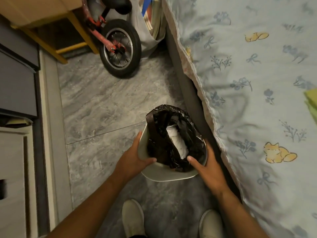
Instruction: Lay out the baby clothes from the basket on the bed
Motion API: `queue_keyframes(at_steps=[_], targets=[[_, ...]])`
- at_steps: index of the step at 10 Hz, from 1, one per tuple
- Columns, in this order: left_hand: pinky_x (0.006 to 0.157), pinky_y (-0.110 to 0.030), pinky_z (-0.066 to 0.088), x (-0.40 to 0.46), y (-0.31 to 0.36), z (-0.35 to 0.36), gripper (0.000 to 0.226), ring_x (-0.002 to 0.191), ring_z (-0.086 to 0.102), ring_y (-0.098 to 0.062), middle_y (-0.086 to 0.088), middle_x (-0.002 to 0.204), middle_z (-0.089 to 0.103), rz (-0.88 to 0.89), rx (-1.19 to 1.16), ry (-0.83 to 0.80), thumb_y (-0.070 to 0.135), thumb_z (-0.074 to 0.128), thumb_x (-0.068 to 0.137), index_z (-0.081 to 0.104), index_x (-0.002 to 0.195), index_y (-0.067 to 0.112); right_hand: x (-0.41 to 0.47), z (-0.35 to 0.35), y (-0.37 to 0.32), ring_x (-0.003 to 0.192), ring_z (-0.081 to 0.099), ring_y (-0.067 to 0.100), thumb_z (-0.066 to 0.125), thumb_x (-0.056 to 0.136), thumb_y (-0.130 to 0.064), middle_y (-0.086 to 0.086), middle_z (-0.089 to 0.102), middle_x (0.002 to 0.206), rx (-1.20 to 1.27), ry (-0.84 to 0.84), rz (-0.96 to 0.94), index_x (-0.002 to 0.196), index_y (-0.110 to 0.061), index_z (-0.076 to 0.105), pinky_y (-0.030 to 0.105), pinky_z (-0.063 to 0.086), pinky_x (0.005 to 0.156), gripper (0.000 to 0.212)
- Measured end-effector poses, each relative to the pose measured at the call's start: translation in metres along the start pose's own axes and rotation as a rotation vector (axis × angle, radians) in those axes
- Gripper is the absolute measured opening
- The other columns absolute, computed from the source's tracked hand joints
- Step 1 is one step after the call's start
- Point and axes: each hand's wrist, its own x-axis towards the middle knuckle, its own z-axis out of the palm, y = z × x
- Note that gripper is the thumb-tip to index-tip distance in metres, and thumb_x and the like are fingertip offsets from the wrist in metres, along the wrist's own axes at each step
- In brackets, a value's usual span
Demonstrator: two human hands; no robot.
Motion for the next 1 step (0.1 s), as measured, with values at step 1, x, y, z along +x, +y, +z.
queue_keyframes(at_steps=[1], targets=[[0.089, -0.03, 0.05, -0.0103, 0.0153, -0.0106, 0.095, 0.115, 0.057, -0.011, 0.011, 0.138, 0.055, -0.014, 0.04, 0.026, 0.06, 0.075, 0.069, 0.024, 0.148, 0.049, -0.0216, 0.0046, -0.0252, 0.132, 0.034, -0.013, 0.075, 0.079, -0.045, -0.031, 0.036, 0.145, -0.05, 0.066, -0.022, 0.148, -0.045, 0.026, 0.013, 0.031, 0.105, 0.085]])
